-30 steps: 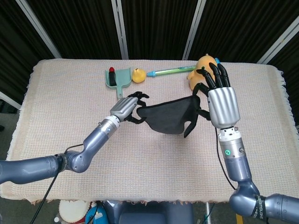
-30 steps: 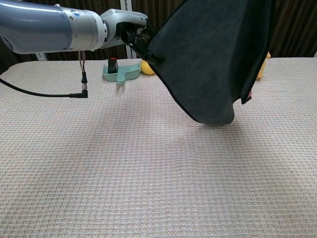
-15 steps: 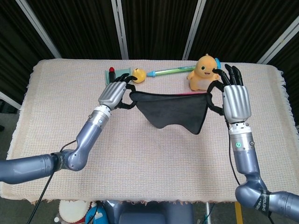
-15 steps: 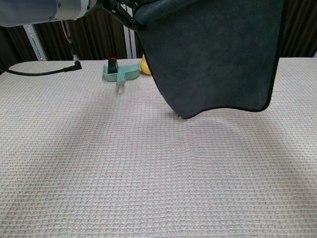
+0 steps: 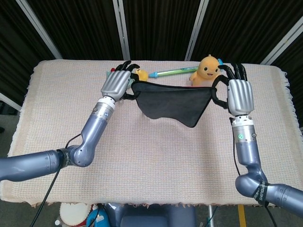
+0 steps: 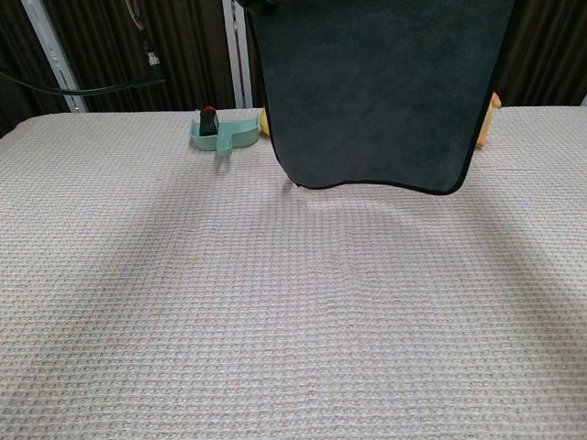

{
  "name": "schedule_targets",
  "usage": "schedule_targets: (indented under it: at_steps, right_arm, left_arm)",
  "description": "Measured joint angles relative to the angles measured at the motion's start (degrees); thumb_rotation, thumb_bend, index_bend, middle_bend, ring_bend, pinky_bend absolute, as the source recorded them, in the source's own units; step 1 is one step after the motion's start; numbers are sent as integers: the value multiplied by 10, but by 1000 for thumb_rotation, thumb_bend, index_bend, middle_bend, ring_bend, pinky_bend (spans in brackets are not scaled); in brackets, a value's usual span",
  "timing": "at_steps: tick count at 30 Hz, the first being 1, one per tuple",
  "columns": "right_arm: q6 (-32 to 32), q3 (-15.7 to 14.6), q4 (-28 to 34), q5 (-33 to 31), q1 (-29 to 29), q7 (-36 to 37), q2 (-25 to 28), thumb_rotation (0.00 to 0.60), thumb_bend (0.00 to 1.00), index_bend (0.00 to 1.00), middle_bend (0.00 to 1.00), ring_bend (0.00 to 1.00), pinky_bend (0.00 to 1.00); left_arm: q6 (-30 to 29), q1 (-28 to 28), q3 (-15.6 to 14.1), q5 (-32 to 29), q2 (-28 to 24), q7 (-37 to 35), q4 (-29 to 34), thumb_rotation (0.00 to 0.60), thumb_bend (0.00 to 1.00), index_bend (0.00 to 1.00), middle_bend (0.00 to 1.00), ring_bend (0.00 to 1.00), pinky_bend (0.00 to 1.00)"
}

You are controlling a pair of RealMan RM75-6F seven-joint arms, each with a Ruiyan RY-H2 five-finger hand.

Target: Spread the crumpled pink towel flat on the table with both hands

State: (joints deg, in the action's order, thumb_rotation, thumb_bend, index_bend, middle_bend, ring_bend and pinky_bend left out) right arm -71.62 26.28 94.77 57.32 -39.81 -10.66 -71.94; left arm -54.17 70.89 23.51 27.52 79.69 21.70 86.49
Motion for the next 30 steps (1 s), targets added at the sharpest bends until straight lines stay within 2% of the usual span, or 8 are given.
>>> schedule_targets:
  at_steps: [15, 22, 26, 30]
  right_arm:
    - [54, 18, -118, -17, -45, 53, -52, 600, 576, 615, 235, 61, 36]
    - [65, 19, -185, -13, -65, 69, -84, 600, 576, 614, 235, 61, 36]
    - [67, 10, -192, -7, -61, 78, -90, 600, 576, 615, 235, 61, 36]
    - [58, -9, -176, 3, -43, 75, -86, 600, 576, 615, 235, 61, 36]
  left_arm:
    - [12, 25, -4, -12, 50, 20, -90, 600, 502, 658, 154, 9, 97]
    - [25, 33, -1, 14, 91, -2, -155, 600, 503, 660, 157, 9, 97]
    - [36, 28, -4, 33, 103, -20, -160, 600, 503, 661, 158, 9, 97]
    - [39, 15, -12, 46, 104, -28, -138, 600, 503, 662, 158, 9, 97]
